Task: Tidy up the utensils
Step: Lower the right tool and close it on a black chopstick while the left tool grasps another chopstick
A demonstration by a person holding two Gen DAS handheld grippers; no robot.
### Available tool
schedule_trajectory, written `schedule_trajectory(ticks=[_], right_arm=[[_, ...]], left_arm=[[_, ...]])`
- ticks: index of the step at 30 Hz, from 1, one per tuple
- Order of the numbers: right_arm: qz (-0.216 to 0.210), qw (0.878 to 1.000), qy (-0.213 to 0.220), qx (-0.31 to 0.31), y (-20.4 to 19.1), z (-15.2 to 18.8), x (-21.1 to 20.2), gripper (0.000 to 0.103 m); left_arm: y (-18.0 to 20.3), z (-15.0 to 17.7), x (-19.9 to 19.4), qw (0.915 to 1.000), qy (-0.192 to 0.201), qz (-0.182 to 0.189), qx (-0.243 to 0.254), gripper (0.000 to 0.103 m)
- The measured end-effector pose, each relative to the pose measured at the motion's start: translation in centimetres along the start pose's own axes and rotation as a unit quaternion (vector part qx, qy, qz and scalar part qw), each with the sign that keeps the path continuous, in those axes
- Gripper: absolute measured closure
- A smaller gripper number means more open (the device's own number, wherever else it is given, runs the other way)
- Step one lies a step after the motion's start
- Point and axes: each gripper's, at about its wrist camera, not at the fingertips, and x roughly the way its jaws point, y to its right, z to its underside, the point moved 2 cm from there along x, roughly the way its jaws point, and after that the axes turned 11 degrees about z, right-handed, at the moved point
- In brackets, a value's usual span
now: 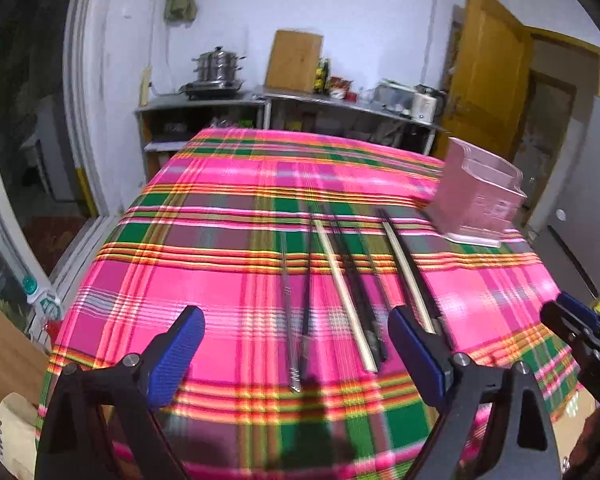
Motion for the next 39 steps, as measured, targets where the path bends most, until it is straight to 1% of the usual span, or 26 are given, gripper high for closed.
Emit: schedule_trajectory(ticks=[4, 7, 10, 14, 15, 18, 19, 21, 26, 27, 31, 34, 39], right_arm=[[-0.010, 1.000, -0.012, -0.007, -0.9, -0.9, 2.3, 0.055], [-0.016, 1.000, -0.020, -0.011, -1.6, -1.7, 3.7, 0.055], [-0.023, 0.999, -0.034, -0.007, -2.3, -2.5, 5.5, 0.055], [-0.031, 0.998, -0.052, -0.007, -3.0, -3.4, 8.1, 0.056], [-0.031, 0.998, -0.056, -0.009, -3.1, -3.6, 8.8, 0.056], [-0.030, 0.997, -0.071, -0.008, -3.1, -4.1, 11.0, 0.063], [-0.032, 0.996, -0.079, -0.006, -3.1, -4.2, 11.8, 0.067], [-0.037, 0.995, -0.097, -0.002, -3.2, -4.4, 13.6, 0.070], [-0.047, 0.992, -0.115, -0.009, -4.1, -4.9, 16.6, 0.082], [-0.045, 0.992, -0.118, -0.011, -4.2, -5.0, 17.0, 0.084], [-0.046, 0.990, -0.131, -0.010, -4.4, -5.2, 18.7, 0.088], [-0.049, 0.989, -0.137, -0.009, -4.5, -5.2, 19.6, 0.089], [-0.045, 0.989, -0.139, -0.018, -4.8, -5.8, 20.5, 0.091]], left_arm=[[-2.2, -1.2, 2.5, 0.9997, -0.019, -0.010, -0.015, 0.014], [-3.6, -1.9, 4.7, 0.9984, -0.044, 0.010, -0.032, 0.014], [-4.6, -2.2, 6.7, 0.9970, -0.067, 0.015, -0.036, 0.022], [-5.5, -2.7, 8.9, 0.9955, -0.084, 0.014, -0.043, 0.029], [-5.7, -2.8, 9.3, 0.9950, -0.087, 0.018, -0.046, 0.032], [-6.2, -3.1, 10.5, 0.9943, -0.093, 0.021, -0.049, 0.038], [-6.3, -3.2, 10.8, 0.9940, -0.095, 0.024, -0.050, 0.039], [-6.5, -3.3, 11.4, 0.9931, -0.100, 0.030, -0.053, 0.044], [-6.3, -3.6, 12.3, 0.9938, -0.103, 0.025, -0.032, 0.050], [-6.3, -3.7, 12.4, 0.9940, -0.104, 0.023, -0.027, 0.052], [-6.1, -3.8, 12.6, 0.9939, -0.108, 0.019, -0.014, 0.056], [-5.8, -3.9, 12.8, 0.9938, -0.110, 0.017, -0.006, 0.060], [-5.4, -4.0, 13.1, 0.9935, -0.114, 0.002, 0.008, 0.070]])
